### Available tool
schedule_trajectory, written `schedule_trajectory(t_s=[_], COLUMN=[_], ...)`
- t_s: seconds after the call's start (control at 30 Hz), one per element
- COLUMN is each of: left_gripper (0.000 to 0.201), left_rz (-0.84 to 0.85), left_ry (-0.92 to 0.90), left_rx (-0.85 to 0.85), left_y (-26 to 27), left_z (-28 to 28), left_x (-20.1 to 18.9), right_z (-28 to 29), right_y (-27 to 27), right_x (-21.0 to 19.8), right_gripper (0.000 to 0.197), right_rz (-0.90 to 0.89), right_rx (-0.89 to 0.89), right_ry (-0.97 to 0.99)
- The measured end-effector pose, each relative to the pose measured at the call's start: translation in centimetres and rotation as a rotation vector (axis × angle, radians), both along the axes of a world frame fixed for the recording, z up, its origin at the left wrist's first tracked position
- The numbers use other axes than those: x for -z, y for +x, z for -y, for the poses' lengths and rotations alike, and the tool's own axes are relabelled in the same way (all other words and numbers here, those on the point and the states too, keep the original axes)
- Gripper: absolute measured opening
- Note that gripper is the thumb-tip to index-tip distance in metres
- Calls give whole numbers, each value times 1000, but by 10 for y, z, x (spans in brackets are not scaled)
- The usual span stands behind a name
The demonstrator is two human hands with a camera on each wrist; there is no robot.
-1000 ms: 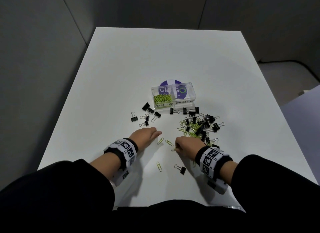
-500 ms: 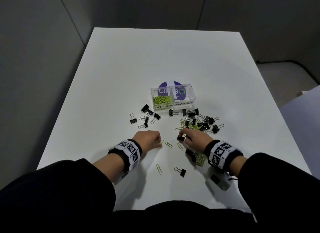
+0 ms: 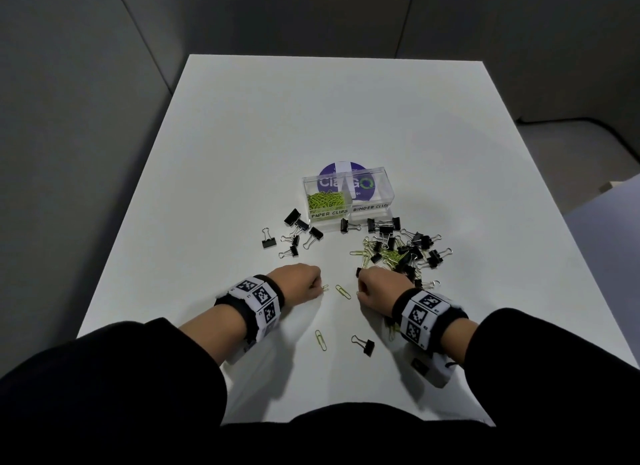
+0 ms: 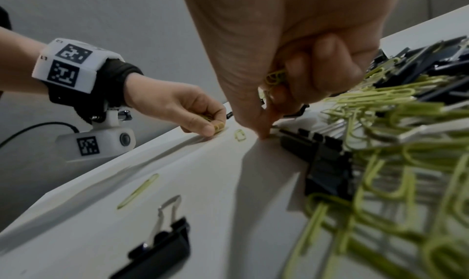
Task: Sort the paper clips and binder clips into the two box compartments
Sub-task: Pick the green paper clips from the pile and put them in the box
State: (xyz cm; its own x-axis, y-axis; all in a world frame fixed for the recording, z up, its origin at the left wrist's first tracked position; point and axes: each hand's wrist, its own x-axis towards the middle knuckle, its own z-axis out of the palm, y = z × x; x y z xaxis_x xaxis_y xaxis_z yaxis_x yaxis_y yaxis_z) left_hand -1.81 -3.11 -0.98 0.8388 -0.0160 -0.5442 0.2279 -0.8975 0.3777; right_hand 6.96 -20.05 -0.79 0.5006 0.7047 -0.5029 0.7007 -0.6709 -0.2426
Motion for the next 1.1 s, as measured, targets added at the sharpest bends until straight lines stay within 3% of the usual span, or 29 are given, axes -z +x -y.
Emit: schedule_trajectory(t_s=[0.2,0.4,0.63,0.7,0.8,0.93,1.1], left_gripper=[23,14,19,15,14,20,18], left_rz=[86,193,175,178,225,323,339], left_ry=[-38,-89,-18,-9,2,28,18], left_rx=[-55,-180,-220,-218,-238,-246,-178], left_y=[14,42,61,66,76,98,127], left_z=[-21,-49,-69,-72,-73,-65,-51], left_x=[-22,-52,-56,-54,-53,-53,-49], right_z=[-10,-64,-128,-135,-130,-101,-50], right_y=[10,61,98,98,98,106,105], right_x=[-14,-61,-62,-56,-51,-56,-52], right_gripper=[13,9,4,20,39,33,29], right_rz=[-5,30,130,111,85,163,183], right_rx=[-77,-5,2,-19,-34,41,96], right_ry=[57,263,144,117,215,360,300])
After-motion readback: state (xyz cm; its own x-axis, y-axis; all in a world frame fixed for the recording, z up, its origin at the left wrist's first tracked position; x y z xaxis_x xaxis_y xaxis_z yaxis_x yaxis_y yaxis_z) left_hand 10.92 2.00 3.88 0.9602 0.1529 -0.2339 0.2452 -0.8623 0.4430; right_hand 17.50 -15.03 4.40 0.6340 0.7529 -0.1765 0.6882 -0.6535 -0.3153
